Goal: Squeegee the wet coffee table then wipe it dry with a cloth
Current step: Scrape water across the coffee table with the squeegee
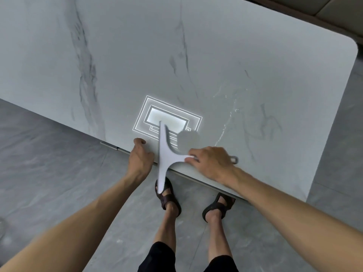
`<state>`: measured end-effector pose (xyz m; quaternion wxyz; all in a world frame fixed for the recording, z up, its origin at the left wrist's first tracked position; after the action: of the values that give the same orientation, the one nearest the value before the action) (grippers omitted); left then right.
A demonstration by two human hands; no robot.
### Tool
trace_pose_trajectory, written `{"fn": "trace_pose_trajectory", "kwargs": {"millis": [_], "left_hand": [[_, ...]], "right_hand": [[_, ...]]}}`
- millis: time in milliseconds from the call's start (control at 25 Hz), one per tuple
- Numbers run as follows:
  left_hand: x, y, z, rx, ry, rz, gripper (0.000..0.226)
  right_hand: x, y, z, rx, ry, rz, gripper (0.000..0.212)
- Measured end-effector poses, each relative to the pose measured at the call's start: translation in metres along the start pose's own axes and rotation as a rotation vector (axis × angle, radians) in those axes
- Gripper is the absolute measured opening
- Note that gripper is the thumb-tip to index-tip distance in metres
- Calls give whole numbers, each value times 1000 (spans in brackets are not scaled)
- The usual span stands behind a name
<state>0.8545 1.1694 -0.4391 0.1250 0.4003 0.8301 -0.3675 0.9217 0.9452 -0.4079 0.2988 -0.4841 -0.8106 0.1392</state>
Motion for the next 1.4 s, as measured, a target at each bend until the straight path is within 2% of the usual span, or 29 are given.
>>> {"fn": "trace_pose_trajectory", "kwargs": {"millis": [80, 160, 360, 480, 560, 640, 720, 800, 920, 1040, 1200, 1400], "left_hand": [[-3, -5, 5, 8, -9, -5, 34], [-8, -10, 13, 61, 17, 33, 31], [-27, -22, 41, 223, 112, 171, 41], [-35, -23, 53, 314, 227, 170, 50], [-36, -22, 51, 300, 235, 182, 48], [-35, -22, 43, 200, 148, 171, 38], [-31, -21, 27, 41, 7, 120, 21], [-21, -17, 9, -94, -84, 108, 10], [4, -7, -25, -238, -168, 21, 7], [33, 4, -55, -341, -206, -112, 11], [68, 17, -90, -388, -171, -186, 14], [89, 38, -107, -266, -34, -157, 32]], "right_hand": [[24, 8, 19, 53, -26, -42, 36], [18, 7, 26, 50, -53, -22, 35], [-77, -37, 7, 26, -99, 131, 33], [-137, -71, -15, -4, -156, 260, 31], [-165, -93, -30, -27, -173, 332, 32], [-173, -108, -42, -87, -193, 327, 36], [-154, -104, -46, -138, -214, 250, 36], [-112, -76, -41, -122, -189, 132, 33], [-19, -5, -20, 23, -137, -63, 35], [65, 57, -2, 69, -118, -193, 34], [139, 117, 12, 47, -92, -229, 38], [159, 157, 10, 13, -88, -143, 39]]}}
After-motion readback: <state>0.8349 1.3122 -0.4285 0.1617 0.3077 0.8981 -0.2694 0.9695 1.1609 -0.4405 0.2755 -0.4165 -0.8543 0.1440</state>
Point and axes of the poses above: each hand's wrist, its own y-axis towards the middle knuckle, its own z-axis out of the palm, x = y × z, the point moved 1 cm from there along y, towards the middle knuckle, and after that the axes turned 9 degrees about z, right-handed, at the moved point
